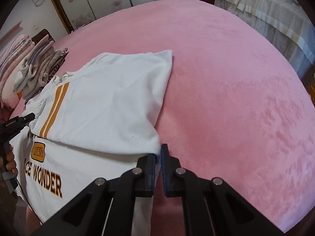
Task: Fold small clothes
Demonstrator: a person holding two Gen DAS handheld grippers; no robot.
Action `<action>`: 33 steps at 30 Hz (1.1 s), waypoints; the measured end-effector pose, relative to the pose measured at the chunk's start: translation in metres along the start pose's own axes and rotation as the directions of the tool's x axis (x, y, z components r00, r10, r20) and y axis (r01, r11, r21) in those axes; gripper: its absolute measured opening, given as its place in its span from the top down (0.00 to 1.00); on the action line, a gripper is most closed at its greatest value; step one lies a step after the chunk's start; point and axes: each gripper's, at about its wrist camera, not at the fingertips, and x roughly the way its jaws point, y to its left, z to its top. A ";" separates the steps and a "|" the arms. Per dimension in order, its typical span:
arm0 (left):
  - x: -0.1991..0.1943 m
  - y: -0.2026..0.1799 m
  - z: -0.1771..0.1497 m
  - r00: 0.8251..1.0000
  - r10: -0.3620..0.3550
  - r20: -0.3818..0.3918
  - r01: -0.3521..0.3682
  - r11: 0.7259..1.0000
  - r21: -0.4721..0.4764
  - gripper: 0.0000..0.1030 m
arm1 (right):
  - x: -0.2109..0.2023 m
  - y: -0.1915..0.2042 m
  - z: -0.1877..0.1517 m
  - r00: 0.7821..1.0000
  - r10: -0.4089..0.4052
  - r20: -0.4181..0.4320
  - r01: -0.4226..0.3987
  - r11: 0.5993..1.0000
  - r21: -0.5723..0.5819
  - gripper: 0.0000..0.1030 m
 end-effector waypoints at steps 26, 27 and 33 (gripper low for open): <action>-0.024 -0.071 -0.003 0.995 0.089 0.053 -0.097 0.976 0.195 0.48 | -0.051 0.091 0.029 0.991 0.047 0.127 -0.029 0.990 -0.141 0.77; -0.018 -0.074 -0.004 0.995 0.090 0.045 -0.097 0.977 0.191 0.48 | -0.041 0.102 0.031 0.991 0.070 0.113 -0.051 0.986 -0.160 0.77; 0.006 -0.053 -0.008 0.987 0.160 -0.002 -0.159 0.979 0.126 0.56 | 0.027 0.132 0.025 0.996 0.085 -0.011 -0.086 0.981 -0.174 0.78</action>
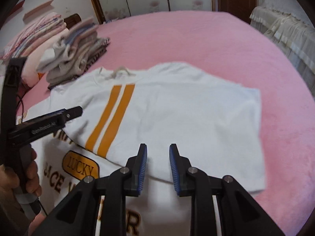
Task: Fold small clothes
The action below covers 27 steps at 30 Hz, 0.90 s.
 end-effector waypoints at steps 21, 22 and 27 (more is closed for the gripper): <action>-0.021 0.019 0.012 0.999 0.008 0.049 -0.010 0.999 0.049 0.61 | -0.043 -0.085 -0.018 0.995 -0.100 0.010 0.097 0.987 0.129 0.97; -0.026 0.017 0.017 0.998 0.000 0.068 -0.004 0.999 0.046 0.53 | -0.049 -0.082 -0.009 0.996 -0.088 0.032 0.084 0.990 0.117 0.96; -0.016 0.004 0.044 0.996 -0.050 0.079 0.050 0.999 0.003 0.47 | -0.017 -0.047 0.052 0.999 0.027 0.033 -0.028 0.999 0.025 0.96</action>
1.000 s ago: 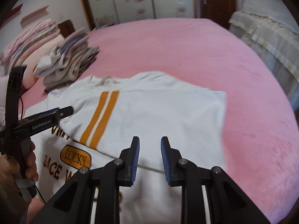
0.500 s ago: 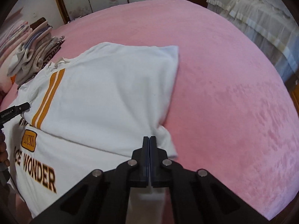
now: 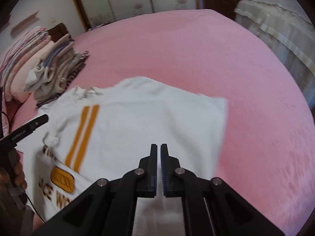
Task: Fold small clothes
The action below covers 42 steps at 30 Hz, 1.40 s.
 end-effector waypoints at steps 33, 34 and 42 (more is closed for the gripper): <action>0.072 0.030 0.000 0.993 0.077 -0.092 -0.073 0.996 0.041 0.40 | 0.050 -0.105 0.001 0.993 -0.112 -0.035 0.116 0.983 0.145 1.00; 0.072 0.030 0.000 0.993 0.073 -0.092 -0.070 0.997 0.041 0.40 | 0.051 -0.105 0.002 0.993 -0.110 -0.035 0.114 0.983 0.147 1.00; 0.081 0.035 0.000 0.990 0.088 -0.111 -0.083 0.996 0.044 0.13 | 0.056 -0.102 0.005 0.994 -0.107 -0.036 0.111 0.983 0.149 1.00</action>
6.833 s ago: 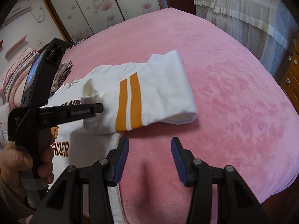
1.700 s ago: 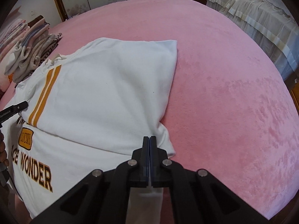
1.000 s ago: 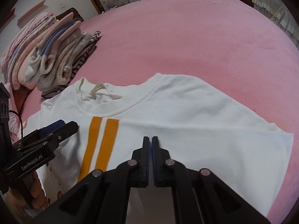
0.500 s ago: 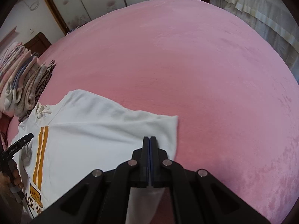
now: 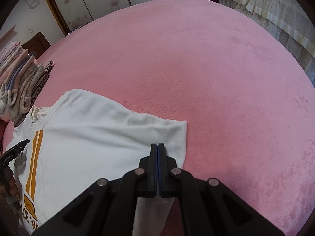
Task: Fold small clothes
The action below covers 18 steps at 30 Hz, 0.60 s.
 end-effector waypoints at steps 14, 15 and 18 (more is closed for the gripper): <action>-0.039 0.004 0.007 1.000 -0.028 0.013 0.028 1.000 -0.006 0.07 | -0.042 0.027 0.005 1.000 -0.009 -0.007 0.009 1.000 0.015 0.97; -0.052 0.005 0.006 0.999 -0.034 0.038 0.034 0.999 0.001 0.07 | -0.055 0.035 0.003 1.000 -0.001 0.012 0.001 1.000 0.003 0.97; -0.092 0.008 0.002 0.994 -0.065 0.084 0.062 0.997 0.035 0.07 | -0.090 0.059 -0.006 0.998 0.027 0.064 -0.025 0.999 -0.041 0.95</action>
